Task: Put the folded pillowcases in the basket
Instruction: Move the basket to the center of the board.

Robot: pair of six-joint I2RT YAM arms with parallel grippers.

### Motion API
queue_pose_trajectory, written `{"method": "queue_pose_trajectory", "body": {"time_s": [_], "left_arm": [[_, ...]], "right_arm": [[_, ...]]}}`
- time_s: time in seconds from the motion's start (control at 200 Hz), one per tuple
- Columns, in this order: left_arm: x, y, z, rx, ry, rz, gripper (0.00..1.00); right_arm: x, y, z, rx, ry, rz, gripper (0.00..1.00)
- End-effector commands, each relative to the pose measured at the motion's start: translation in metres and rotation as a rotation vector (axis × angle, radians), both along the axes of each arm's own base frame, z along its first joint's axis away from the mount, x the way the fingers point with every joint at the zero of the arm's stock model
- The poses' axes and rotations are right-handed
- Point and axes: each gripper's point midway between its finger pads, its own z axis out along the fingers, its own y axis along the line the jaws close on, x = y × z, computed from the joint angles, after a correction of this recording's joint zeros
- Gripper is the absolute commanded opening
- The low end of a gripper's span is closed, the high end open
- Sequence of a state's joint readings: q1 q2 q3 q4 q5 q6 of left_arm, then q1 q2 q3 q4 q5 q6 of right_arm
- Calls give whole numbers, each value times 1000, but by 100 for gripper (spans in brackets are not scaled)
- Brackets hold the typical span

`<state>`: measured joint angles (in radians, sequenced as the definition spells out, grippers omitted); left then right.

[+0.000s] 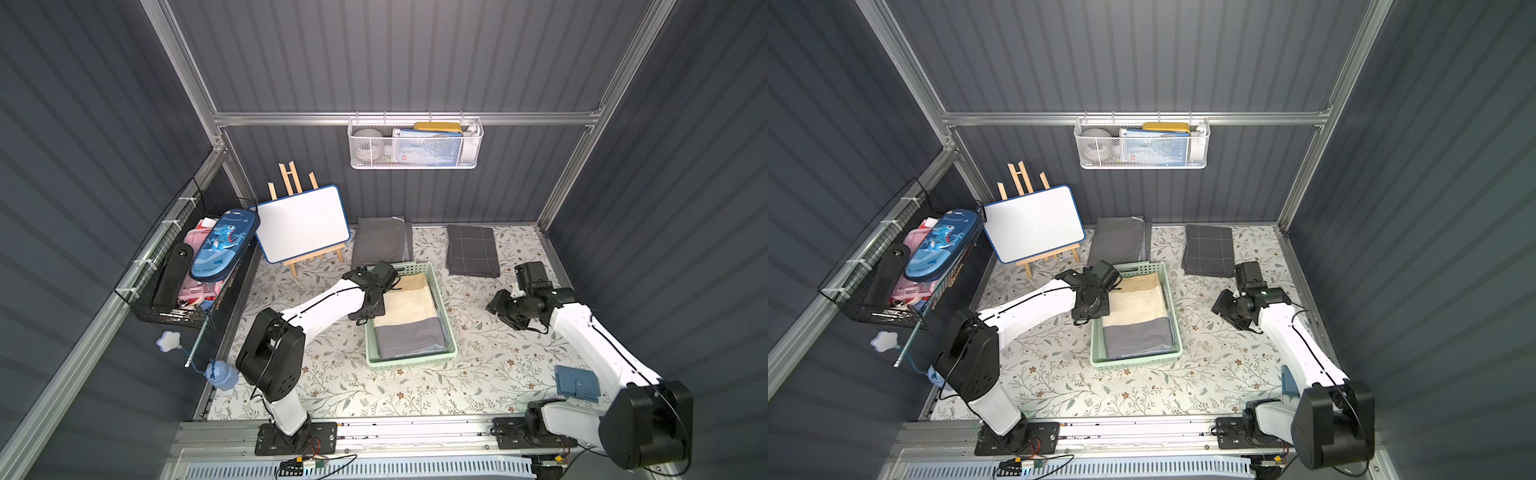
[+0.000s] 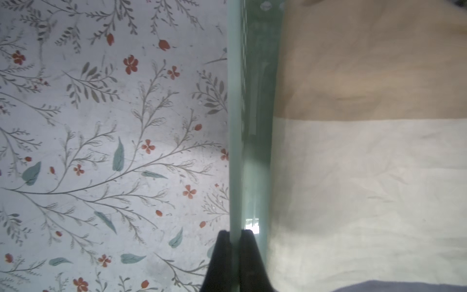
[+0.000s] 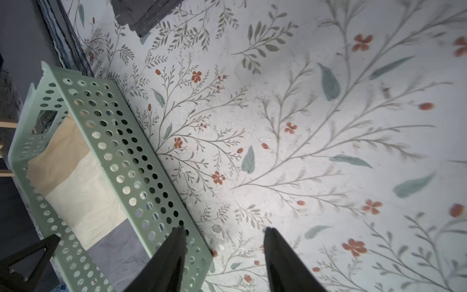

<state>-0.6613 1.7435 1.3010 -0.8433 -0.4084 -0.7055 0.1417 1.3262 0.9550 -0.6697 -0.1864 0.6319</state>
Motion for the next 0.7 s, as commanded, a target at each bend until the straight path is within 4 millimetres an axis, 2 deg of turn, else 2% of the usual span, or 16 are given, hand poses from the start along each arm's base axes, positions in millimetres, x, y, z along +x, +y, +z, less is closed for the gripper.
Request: {"method": "queue_pose_trajectory", "body": {"time_s": [0.0,0.065,0.15,0.215,0.335,0.39,0.49,0.59,0.695], "left_arm": [[0,16,1,121,30,-11,5],[3,18,0,144,31,-11,6],[2,28,-5,179,40,8,9],[5,31,-4,167,31,22,23],[5,40,-8,157,27,63,30],[4,44,-6,164,20,86,46],[8,47,9,148,-32,125,54],[13,43,31,99,-86,147,54],[15,49,53,99,-135,178,55]], "right_arm": [[32,47,1,58,-44,109,58],[37,79,-9,120,-35,185,59],[43,101,-16,153,-57,216,61],[45,115,-20,189,-57,237,61],[42,142,-30,194,-19,303,60],[39,157,-33,198,-15,336,59],[31,179,-38,196,3,377,58],[26,192,-40,183,13,398,58],[20,212,-37,198,27,435,57]]}}
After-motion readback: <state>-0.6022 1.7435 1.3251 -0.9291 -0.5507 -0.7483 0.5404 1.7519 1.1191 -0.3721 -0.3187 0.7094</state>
